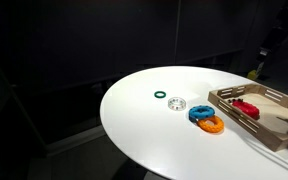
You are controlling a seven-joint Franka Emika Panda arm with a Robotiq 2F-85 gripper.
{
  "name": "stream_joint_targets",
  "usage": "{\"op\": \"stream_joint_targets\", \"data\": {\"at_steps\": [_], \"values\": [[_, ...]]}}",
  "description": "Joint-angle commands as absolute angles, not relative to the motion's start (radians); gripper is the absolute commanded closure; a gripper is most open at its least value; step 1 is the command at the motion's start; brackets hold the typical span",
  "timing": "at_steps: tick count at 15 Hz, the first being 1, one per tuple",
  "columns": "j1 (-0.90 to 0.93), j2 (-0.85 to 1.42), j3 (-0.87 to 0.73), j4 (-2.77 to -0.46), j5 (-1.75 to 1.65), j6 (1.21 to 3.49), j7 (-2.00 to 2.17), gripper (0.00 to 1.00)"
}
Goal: Remove the black and white circular object from the box
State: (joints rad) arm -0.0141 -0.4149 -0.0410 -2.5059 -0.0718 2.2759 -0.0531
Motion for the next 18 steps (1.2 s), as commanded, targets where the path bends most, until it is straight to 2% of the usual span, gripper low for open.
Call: {"op": "stream_joint_targets", "data": {"at_steps": [1,8,18], "values": [[-0.054,-0.308,-0.018,-2.431,-0.1,2.209,0.04,0.0],[-0.064,-0.205,-0.02,-2.408,-0.127,2.13,0.123,0.0],[-0.048,-0.043,-0.025,-2.403,-0.13,2.334,0.067,0.0]]}}
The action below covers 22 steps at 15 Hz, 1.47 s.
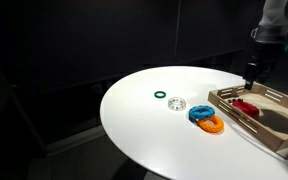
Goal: Remove the black and white circular object from the box
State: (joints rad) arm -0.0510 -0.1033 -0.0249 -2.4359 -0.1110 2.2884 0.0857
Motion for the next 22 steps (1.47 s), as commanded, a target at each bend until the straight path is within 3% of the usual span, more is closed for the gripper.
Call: {"op": "stream_joint_targets", "data": {"at_steps": [1,11,14,22], "values": [[-0.047,-0.025,-0.026,-2.399,-0.129,2.352,0.062,0.0],[-0.036,0.108,-0.03,-2.345,-0.136,2.431,0.042,0.0],[-0.032,0.134,-0.031,-2.33,-0.14,2.431,0.044,0.1],[-0.023,0.172,-0.032,-2.306,-0.144,2.428,0.045,0.21]]}}
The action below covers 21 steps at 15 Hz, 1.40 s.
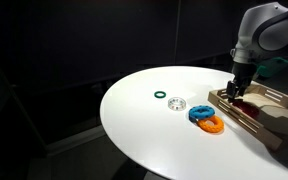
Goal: Remove the black and white circular object from the box
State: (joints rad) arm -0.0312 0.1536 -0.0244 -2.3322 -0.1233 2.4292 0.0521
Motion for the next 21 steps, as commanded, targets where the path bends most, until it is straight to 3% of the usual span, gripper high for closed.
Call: {"op": "stream_joint_targets", "data": {"at_steps": [1,4,7,8,10,11,13,15,16,18,21], "values": [[-0.022,0.174,-0.032,-2.305,-0.146,2.428,0.046,0.24],[-0.017,0.179,-0.033,-2.302,-0.149,2.427,0.049,0.28],[-0.015,0.179,-0.033,-2.302,-0.153,2.426,0.052,0.41],[-0.014,0.178,-0.034,-2.302,-0.157,2.424,0.055,0.51],[-0.012,0.178,-0.035,-2.301,-0.162,2.422,0.06,0.53],[-0.012,0.179,-0.035,-2.301,-0.162,2.422,0.061,0.64],[-0.012,0.178,-0.036,-2.3,-0.164,2.418,0.066,0.74],[-0.011,0.179,-0.037,-2.298,-0.164,2.414,0.071,0.95],[-0.011,0.18,-0.037,-2.297,-0.164,2.413,0.074,0.99],[-0.01,0.176,-0.038,-2.297,-0.164,2.41,0.079,0.94],[-0.004,0.159,-0.039,-2.296,-0.17,2.398,0.104,0.94]]}}
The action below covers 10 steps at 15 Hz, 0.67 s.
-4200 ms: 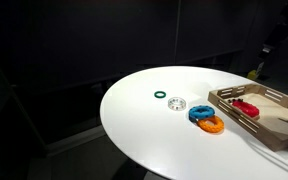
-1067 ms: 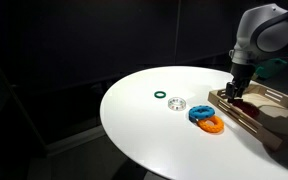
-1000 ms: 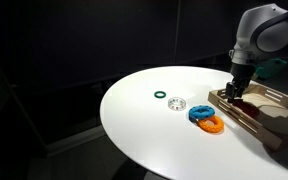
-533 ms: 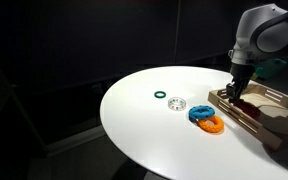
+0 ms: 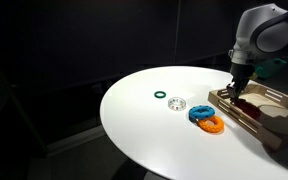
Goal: Remove the black and white circular object from the box
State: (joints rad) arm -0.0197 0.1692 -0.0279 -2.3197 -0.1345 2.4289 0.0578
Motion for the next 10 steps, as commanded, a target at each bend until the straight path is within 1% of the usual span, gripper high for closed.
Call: {"op": "stream_joint_targets", "data": {"at_steps": [1,10], "values": [[0.0,0.15,-0.038,-2.294,-0.172,2.392,0.114,0.94],[0.053,0.079,-0.011,-2.239,-0.227,2.323,0.24,0.94]]}}
